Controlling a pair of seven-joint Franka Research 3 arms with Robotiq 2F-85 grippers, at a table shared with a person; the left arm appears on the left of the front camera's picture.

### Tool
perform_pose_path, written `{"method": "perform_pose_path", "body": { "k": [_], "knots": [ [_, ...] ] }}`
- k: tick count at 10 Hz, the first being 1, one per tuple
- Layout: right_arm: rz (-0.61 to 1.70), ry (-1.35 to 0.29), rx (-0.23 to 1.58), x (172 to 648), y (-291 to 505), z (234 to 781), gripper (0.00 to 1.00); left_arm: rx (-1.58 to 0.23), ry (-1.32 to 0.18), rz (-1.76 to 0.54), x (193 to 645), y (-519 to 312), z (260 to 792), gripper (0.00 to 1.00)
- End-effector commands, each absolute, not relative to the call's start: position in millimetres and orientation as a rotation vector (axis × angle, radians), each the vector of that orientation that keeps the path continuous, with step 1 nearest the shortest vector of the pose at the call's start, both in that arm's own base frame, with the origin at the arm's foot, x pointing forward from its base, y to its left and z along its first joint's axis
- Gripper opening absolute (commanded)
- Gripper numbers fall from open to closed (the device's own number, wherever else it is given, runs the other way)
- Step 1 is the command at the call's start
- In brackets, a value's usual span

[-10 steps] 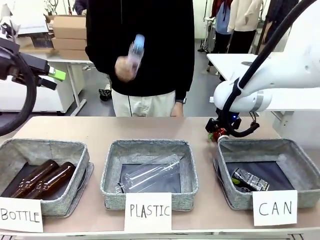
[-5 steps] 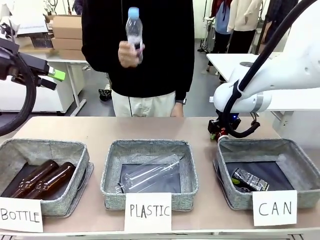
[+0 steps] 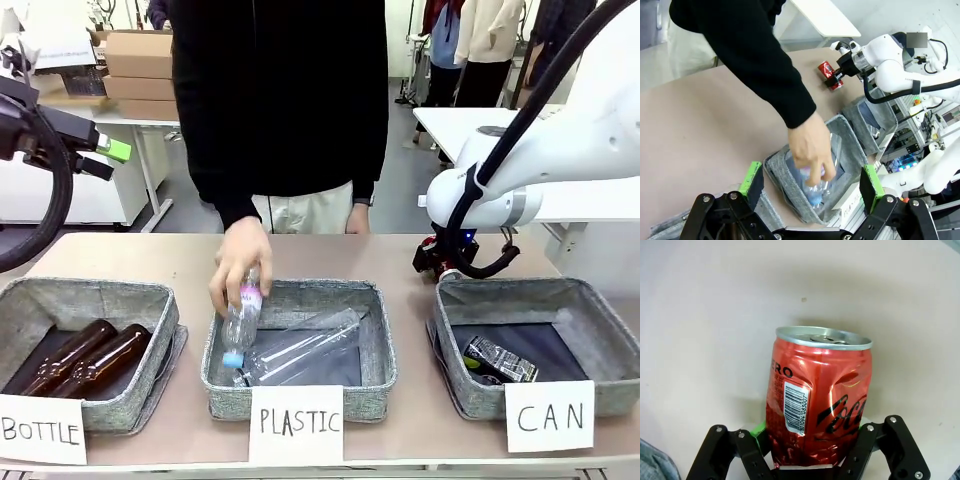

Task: Sort the can waste into the basket.
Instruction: Pick up the can waste from the table and place it in the right Fabric basket.

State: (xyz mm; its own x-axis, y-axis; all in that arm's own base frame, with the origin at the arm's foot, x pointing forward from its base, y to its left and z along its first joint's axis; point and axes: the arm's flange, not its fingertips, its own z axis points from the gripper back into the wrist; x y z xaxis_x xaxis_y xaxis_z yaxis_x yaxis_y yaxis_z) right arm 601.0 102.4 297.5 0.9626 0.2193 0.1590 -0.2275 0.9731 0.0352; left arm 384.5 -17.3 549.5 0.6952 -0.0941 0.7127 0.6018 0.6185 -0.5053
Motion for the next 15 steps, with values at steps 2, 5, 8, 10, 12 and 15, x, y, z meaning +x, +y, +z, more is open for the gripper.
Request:
{"method": "perform_pose_path", "body": {
  "k": [2,5,8,10,12,15],
  "knots": [
    [0.173,-0.179,0.011,589,93,318,0.00,-0.812,-0.693,-0.442,382,-16,552,1.00],
    [0.186,-0.288,0.097,514,71,435,0.00,-0.812,-0.693,-0.442,382,-16,552,1.00],
    [0.311,0.006,0.205,406,47,471,0.00,-0.812,-0.693,-0.442,382,-16,552,1.00],
    [0.355,0.022,0.224,362,42,447,0.00,-0.812,-0.693,-0.442,382,-16,552,1.00],
    [0.337,0.024,0.288,345,35,422,0.00,-0.812,-0.693,-0.442,382,-16,552,1.00],
    [0.308,0.018,0.309,344,28,411,0.00,-0.812,-0.693,-0.442,382,-16,552,1.00]
  ]
}}
